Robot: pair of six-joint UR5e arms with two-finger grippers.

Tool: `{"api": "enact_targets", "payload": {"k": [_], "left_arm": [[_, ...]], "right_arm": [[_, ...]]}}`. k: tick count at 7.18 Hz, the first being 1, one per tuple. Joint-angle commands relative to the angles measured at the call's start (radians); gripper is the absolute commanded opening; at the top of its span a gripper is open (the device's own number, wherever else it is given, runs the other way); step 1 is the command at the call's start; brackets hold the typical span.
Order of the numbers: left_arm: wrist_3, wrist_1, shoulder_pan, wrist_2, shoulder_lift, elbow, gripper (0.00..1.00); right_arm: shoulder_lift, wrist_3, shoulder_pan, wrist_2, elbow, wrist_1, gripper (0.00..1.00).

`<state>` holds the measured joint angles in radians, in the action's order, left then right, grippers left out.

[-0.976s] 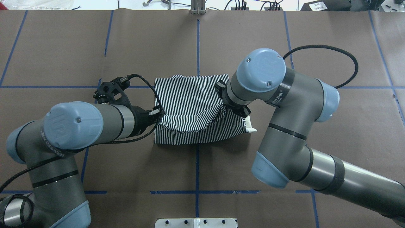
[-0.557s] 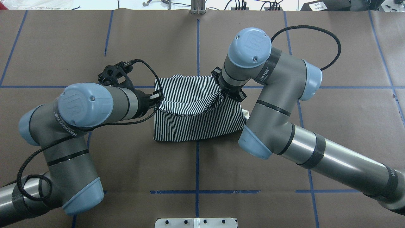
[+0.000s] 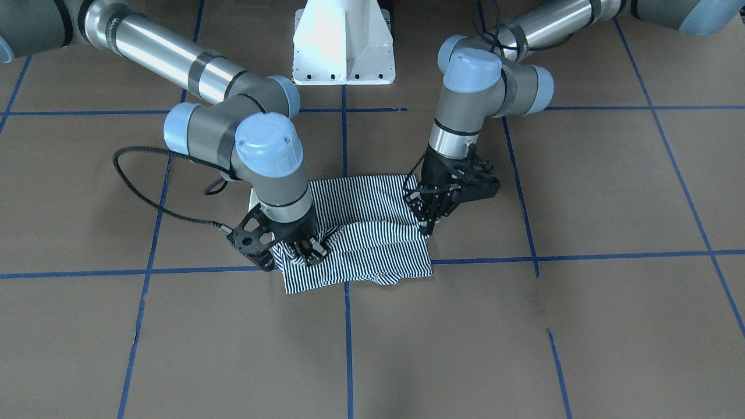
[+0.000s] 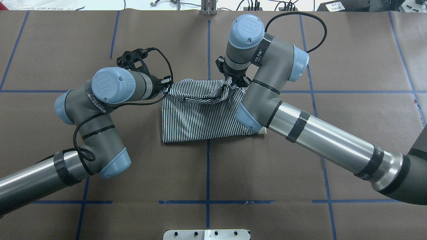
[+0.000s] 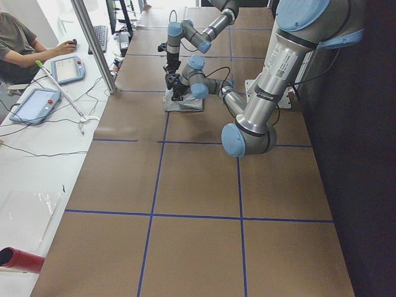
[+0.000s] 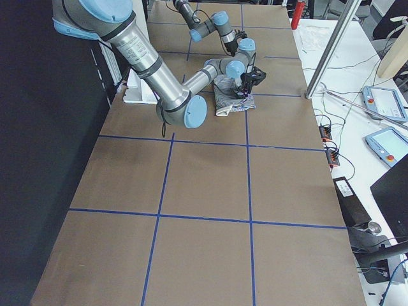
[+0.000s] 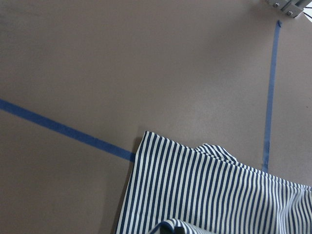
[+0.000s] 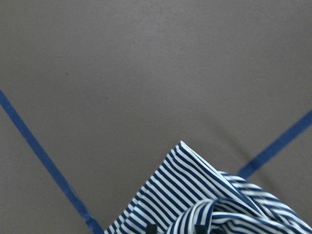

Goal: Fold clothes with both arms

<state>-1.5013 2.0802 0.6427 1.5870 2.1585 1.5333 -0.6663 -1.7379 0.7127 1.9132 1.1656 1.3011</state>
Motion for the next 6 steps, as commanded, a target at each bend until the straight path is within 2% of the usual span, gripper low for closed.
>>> {"api": "enact_targets", "payload": {"k": [1, 3, 4, 5, 6], "left_arm": [[0.073, 0.127, 0.090, 0.030, 0.027, -0.079, 0.56], [0.066, 0.159, 0.115, 0.114, 0.017, -0.068, 0.56], [0.046, 0.147, 0.103, 0.149, 0.026, -0.064, 0.25], [0.044, 0.141, 0.074, 0.204, 0.035, -0.067, 0.00], [0.065, 0.054, 0.004, 0.214, 0.087, -0.073, 0.00]], "right_arm": [[0.053, 0.147, 0.074, 0.058, -0.119, -0.071, 1.00], [0.034, 0.149, 0.097, 0.089, -0.084, -0.071, 1.00], [-0.014, 0.146, 0.097, 0.108, 0.001, -0.063, 1.00], [-0.079, 0.146, 0.096, 0.110, 0.082, -0.066, 1.00], [-0.128, 0.146, 0.097, 0.112, 0.148, -0.068, 1.00]]}}
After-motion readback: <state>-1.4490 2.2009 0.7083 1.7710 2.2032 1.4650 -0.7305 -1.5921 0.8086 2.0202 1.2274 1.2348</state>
